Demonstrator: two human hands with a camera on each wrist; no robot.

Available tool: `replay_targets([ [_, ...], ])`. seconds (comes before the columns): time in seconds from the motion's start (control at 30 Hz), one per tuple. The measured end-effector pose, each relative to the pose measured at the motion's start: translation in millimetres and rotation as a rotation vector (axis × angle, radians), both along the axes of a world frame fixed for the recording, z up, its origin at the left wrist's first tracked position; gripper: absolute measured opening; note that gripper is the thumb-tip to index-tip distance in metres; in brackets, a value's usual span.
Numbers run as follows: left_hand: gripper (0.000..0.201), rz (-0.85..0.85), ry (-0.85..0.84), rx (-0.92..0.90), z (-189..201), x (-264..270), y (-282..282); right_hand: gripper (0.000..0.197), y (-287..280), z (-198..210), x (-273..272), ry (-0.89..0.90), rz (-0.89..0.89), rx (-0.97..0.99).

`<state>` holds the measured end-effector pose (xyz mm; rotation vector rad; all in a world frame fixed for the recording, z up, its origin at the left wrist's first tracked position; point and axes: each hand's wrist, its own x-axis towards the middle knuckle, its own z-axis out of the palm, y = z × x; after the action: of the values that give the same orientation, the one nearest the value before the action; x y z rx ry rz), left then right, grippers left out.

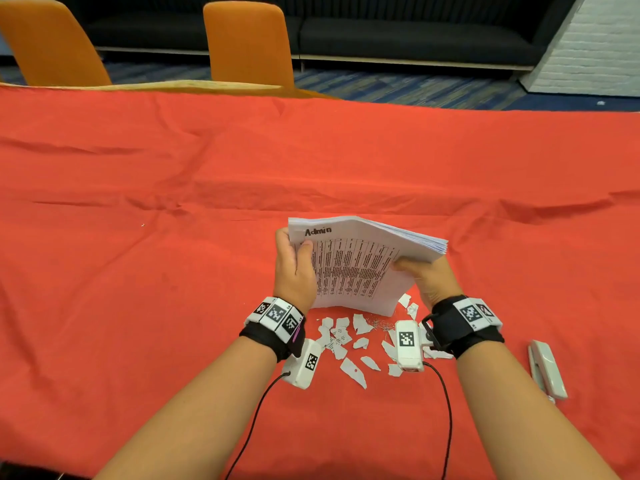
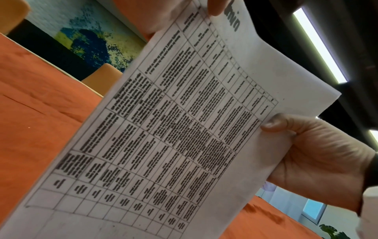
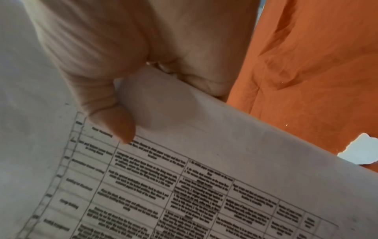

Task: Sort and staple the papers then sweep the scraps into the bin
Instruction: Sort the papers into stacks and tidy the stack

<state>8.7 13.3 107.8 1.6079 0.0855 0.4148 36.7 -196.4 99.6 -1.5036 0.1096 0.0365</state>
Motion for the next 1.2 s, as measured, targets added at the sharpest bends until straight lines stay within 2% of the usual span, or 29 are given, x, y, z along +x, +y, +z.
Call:
replay_targets([
  [0.07, 0.015, -0.009, -0.033, 0.010, -2.1, -0.5, 1.6, 0.032, -1.6, 0.8, -0.3, -0.003, 0.009, 0.003],
  [0.17, 0.024, -0.033, -0.006, 0.024, -4.6, -1.4, 2.3, 0.029, -0.9, 1.7, -0.2, -0.011, 0.011, 0.013],
  [0.27, 0.041, -0.017, 0.031, 0.055, -3.8, 0.9, 1.8, 0.029, 3.9, 3.3, 1.0, -0.027, -0.005, 0.032],
  [0.37, 0.032, -0.013, 0.013, 0.080, 0.9, 3.2, 2.1, 0.036, 6.4, 6.6, 1.7, -0.056, -0.011, 0.032],
  [0.47, 0.042, -0.017, 0.034, 0.068, -2.9, 0.6, 4.7, 0.040, 3.4, 1.5, -1.4, -0.055, -0.018, 0.045],
  [0.57, 0.019, -0.033, 0.033, 0.071, -10.7, -4.8, 8.2, 0.027, 2.2, -3.6, -5.6, -0.012, 0.020, 0.036],
  [0.63, 0.013, -0.047, 0.030, 0.053, -10.3, -4.4, 8.3, 0.028, 0.7, -3.6, -4.1, 0.015, 0.073, 0.031],
  [0.87, 0.026, -0.123, 0.022, -0.071, -7.2, 2.9, 10.4, 0.033, -6.6, -4.4, 3.7, 0.063, 0.202, 0.028],
  [1.03, 0.024, -0.125, 0.052, -0.134, -6.4, 3.4, 10.9, 0.034, -5.1, -2.7, 2.2, 0.063, 0.212, 0.038],
  [1.2, 0.029, -0.135, 0.088, -0.116, -8.2, 5.3, 12.4, 0.033, -3.2, -3.1, 3.3, 0.067, 0.190, 0.035],
])
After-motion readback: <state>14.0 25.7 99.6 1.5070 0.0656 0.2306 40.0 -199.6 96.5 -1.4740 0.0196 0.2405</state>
